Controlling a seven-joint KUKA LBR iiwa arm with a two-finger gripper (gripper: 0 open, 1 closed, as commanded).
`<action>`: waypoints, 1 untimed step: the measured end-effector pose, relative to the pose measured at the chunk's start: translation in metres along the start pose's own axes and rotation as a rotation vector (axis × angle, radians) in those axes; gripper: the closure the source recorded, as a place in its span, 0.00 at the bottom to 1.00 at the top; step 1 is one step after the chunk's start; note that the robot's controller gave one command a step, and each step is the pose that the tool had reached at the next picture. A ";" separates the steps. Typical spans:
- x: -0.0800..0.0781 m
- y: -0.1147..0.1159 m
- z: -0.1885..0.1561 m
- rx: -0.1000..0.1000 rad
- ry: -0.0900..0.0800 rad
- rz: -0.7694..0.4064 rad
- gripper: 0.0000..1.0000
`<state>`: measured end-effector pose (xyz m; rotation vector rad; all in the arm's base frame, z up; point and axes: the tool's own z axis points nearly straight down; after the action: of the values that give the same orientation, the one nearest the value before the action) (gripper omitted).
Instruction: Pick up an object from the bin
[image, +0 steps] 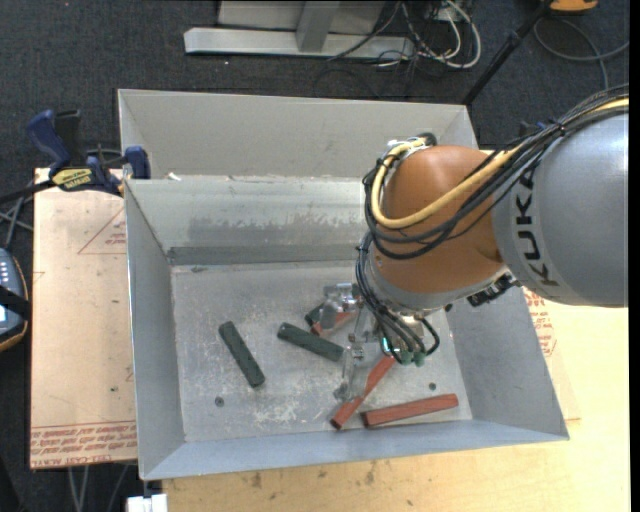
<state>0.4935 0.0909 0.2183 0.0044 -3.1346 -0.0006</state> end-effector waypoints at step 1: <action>-0.002 -0.001 -0.003 -0.001 -0.007 0.003 0.00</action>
Offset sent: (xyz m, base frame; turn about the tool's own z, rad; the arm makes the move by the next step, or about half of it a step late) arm 0.0545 -0.0666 -0.0905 -0.2916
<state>0.4951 0.0904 0.2215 0.0002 -3.1416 -0.0016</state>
